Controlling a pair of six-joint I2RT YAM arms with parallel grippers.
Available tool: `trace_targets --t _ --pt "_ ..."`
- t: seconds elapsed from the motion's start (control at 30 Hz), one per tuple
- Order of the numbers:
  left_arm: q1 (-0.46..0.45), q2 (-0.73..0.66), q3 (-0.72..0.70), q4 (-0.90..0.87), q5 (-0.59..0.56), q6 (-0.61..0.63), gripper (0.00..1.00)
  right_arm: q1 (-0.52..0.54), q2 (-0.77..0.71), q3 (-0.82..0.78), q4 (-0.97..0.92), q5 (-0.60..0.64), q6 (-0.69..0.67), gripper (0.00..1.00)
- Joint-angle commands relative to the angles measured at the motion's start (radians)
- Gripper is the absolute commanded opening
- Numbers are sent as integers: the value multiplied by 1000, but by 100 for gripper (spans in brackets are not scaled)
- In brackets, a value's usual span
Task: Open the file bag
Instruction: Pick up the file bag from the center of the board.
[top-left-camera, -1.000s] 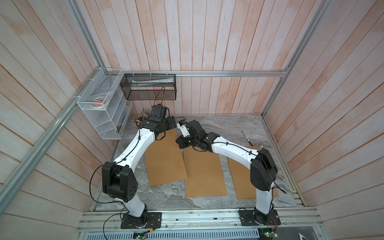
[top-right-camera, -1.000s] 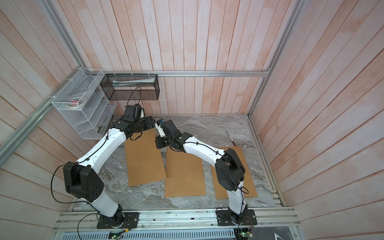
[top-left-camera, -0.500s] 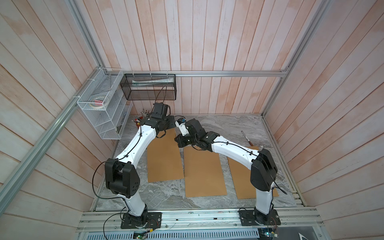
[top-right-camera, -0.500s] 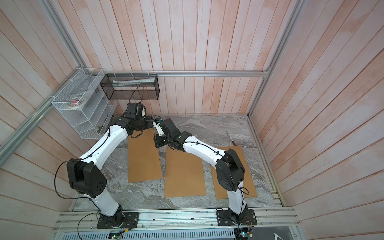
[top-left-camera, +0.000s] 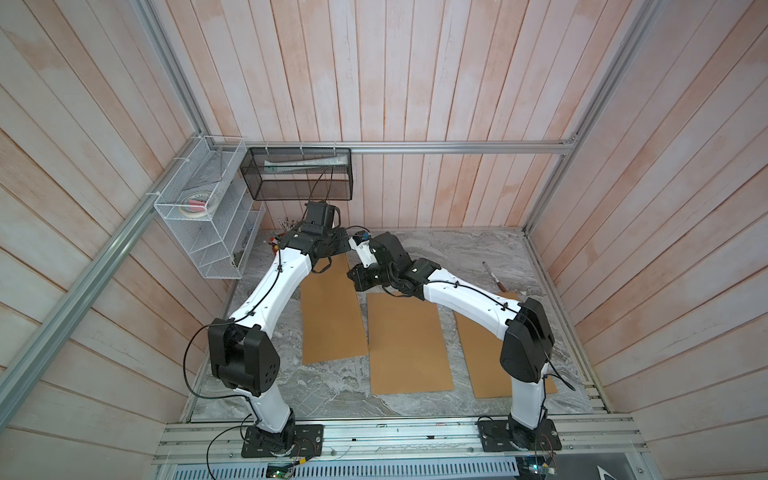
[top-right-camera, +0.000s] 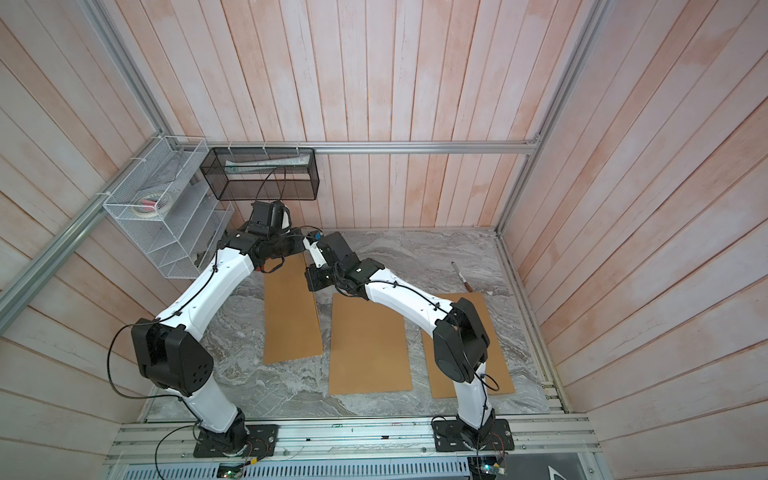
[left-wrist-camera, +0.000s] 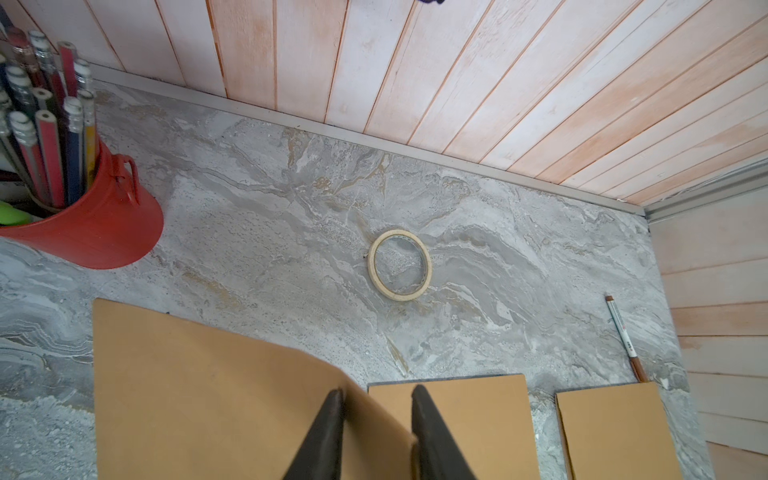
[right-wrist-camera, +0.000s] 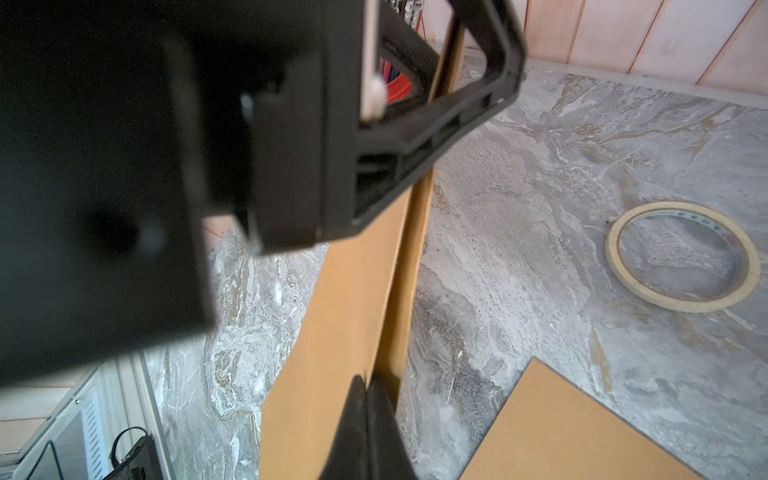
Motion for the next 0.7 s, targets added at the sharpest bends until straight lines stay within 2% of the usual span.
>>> trace_targets --t 0.0,0.27,0.43,0.67 --pt "-4 -5 24 -22 -26 18 27 13 26 64 4 -7 -20 0" --pt "-6 -11 39 -20 -36 27 14 16 52 108 -11 -15 -9 1" --pt "-6 -19 51 -21 -42 31 6 17 53 123 -8 -21 0 13" --pt "-6 -33 104 -40 -59 52 4 17 24 121 2 -60 16 30"
